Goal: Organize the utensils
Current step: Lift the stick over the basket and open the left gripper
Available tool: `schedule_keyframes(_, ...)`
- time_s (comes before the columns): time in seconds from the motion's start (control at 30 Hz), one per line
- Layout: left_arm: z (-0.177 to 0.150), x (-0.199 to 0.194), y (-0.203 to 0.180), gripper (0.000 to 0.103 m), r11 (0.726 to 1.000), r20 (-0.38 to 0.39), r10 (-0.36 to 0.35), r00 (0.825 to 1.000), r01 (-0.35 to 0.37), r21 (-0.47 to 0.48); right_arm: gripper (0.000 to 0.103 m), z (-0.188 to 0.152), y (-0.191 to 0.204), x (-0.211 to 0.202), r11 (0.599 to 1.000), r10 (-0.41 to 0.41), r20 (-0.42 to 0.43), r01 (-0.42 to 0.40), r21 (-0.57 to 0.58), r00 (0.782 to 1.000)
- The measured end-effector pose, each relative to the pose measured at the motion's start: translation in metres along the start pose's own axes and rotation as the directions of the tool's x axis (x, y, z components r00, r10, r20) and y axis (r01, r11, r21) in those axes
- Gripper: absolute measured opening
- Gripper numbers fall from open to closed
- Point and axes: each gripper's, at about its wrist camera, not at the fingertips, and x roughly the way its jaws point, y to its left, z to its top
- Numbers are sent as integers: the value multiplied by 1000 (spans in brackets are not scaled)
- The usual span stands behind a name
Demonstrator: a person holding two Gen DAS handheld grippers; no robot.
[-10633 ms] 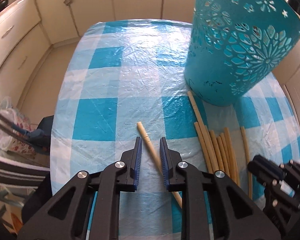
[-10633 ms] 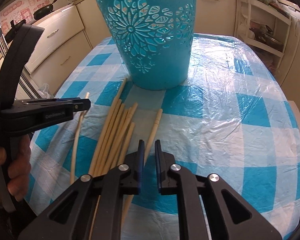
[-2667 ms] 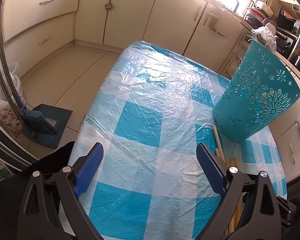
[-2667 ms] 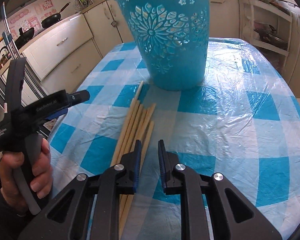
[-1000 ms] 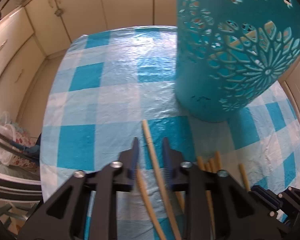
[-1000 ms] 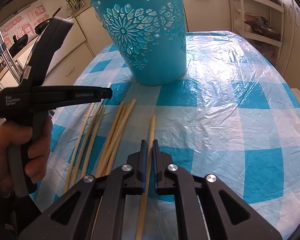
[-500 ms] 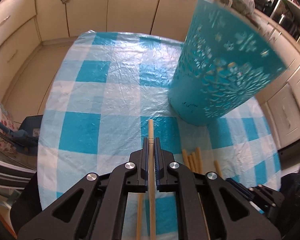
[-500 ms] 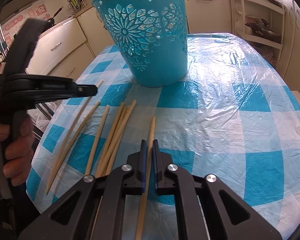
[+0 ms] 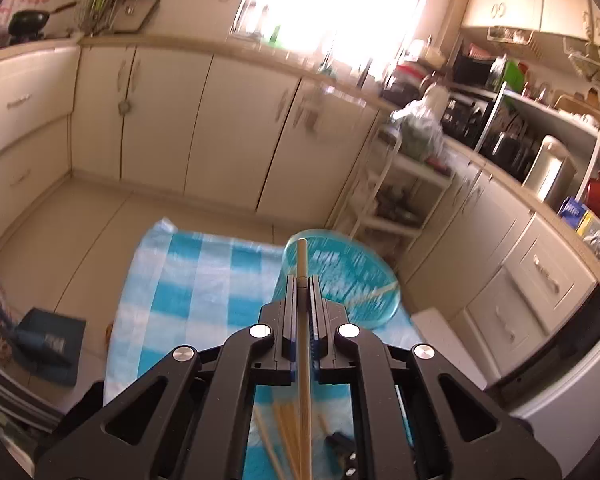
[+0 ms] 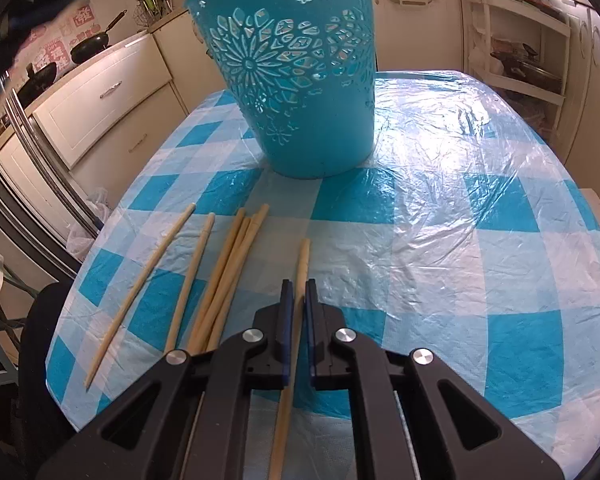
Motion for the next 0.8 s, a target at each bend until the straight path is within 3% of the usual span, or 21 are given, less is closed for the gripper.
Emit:
schedule_keyframes(0.2, 40, -5, -26, 5, 1000, 139, 4, 990, -3, -8, 14, -1, 2, -1, 1000, 11, 5, -11, -4, 1000)
schedule_keyframes(0.4, 71, 20, -45, 5, 999, 236, 50, 970, -49, -14, 17, -2, 3, -1, 1000, 17, 6, -17, -7, 1000)
schedule_keyframes(0.7, 75, 74, -56, 5, 988, 325, 148, 934, -152, -11, 17, -1, 1, -2, 1000, 28, 6, -28, 3, 1000)
schedule_keyframes(0.8, 72, 90, -54, 5, 985, 325, 166, 931, -169, -20, 18, -1, 0, -2, 999, 32, 6, -32, 8, 999)
